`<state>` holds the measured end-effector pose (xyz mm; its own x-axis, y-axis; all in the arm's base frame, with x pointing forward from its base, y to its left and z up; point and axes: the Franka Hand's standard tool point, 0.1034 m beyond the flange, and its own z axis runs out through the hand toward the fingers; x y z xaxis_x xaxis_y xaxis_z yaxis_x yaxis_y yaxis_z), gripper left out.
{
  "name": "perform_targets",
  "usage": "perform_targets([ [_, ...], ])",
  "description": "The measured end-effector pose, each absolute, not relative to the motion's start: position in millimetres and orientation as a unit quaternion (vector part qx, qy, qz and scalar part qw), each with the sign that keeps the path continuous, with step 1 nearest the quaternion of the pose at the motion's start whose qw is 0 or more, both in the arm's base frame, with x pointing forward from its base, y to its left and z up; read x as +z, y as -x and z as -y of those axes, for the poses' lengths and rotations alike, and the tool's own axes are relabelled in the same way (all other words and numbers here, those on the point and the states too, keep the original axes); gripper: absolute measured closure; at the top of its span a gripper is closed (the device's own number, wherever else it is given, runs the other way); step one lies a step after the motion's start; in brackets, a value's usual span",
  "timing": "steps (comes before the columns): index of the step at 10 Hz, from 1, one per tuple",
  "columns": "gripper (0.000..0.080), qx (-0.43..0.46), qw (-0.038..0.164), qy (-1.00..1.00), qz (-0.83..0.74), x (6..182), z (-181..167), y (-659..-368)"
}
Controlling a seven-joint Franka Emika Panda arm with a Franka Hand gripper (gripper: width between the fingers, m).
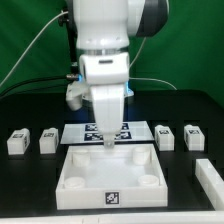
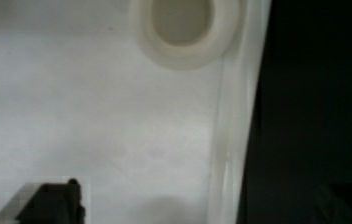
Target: Assemble one leg
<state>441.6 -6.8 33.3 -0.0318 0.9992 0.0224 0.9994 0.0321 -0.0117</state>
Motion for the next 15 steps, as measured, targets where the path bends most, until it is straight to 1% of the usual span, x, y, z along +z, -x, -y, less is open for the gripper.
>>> perform_targets([
  [2, 0.0150, 0.003, 0.024, 0.703, 0.711, 16.5, 6, -441],
  [4, 0.0159, 0.005, 0.026, 0.711, 0.703, 12.8, 6, -442],
  [5, 0.0320, 0.005, 0.026, 0.711, 0.702, 12.4, 6, -441],
  [6, 0.0320, 0.005, 0.027, 0.711, 0.702, 12.1, 6, -441],
  [8, 0.0705, 0.005, 0.027, 0.712, 0.702, 11.9, 6, -441],
  [9, 0.0705, 0.005, 0.027, 0.712, 0.702, 11.9, 6, -441],
  [10, 0.0740, 0.003, 0.025, 0.712, 0.702, 12.5, 6, -442],
  [15, 0.0740, 0.001, 0.023, 0.712, 0.702, 12.9, 6, -443],
])
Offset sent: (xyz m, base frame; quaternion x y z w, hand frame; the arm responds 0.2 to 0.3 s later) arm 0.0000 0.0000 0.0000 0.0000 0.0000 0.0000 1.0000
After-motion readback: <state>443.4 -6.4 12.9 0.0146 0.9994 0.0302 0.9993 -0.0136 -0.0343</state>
